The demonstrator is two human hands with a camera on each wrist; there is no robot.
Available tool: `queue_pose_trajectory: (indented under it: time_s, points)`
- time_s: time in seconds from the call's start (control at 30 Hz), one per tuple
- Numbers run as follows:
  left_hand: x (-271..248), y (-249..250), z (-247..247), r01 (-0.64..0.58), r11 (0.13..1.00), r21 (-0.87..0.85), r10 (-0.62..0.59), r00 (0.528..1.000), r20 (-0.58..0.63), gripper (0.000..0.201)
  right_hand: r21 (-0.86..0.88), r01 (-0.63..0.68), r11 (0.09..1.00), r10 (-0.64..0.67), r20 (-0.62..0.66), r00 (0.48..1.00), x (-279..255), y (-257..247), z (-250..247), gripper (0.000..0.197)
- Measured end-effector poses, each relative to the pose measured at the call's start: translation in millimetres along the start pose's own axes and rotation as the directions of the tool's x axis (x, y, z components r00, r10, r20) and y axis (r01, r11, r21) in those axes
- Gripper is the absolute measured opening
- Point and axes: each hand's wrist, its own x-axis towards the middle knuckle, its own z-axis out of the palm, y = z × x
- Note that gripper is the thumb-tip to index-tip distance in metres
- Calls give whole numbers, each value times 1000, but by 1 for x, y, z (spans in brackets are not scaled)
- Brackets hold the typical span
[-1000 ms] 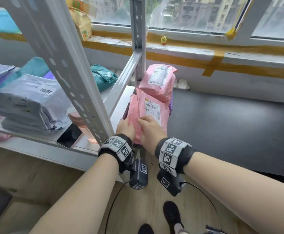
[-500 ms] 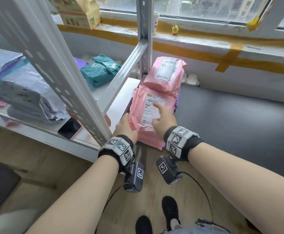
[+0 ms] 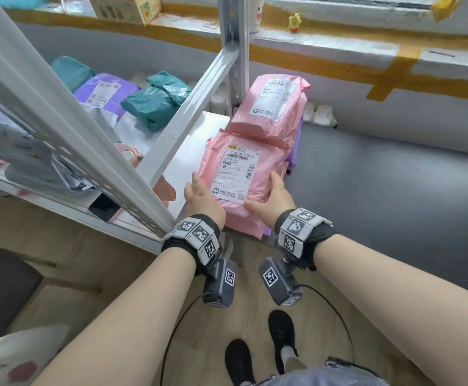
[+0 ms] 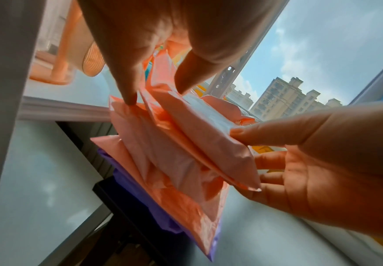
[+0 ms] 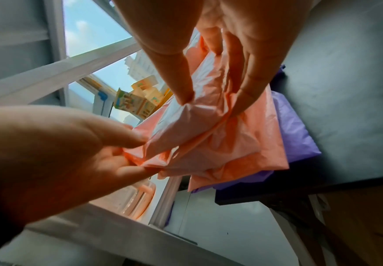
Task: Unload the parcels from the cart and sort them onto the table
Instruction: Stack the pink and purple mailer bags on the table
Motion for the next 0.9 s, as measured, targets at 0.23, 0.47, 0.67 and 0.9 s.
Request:
queue_pose_trajectory:
  time_s: [0.23,0.47,0.67,0.9]
  points:
    - [2,2,2,-95,953,287,95,995,14,73,-26,69,997,-71,-82,994,1,5,1,90]
    - [16,1,5,-123,971,204,109,991,80,36,-31,54,998,-56,-47,997,5,16,-2,83]
    - [25,-4,7,-11,993,114,1,996,84,53,24,1,1000,-2,31,1000,6,21,-6,81]
    - [34,-2,14,88,995,38,-93,984,155,61,120,-28,992,23,44,999,14,28,-7,76]
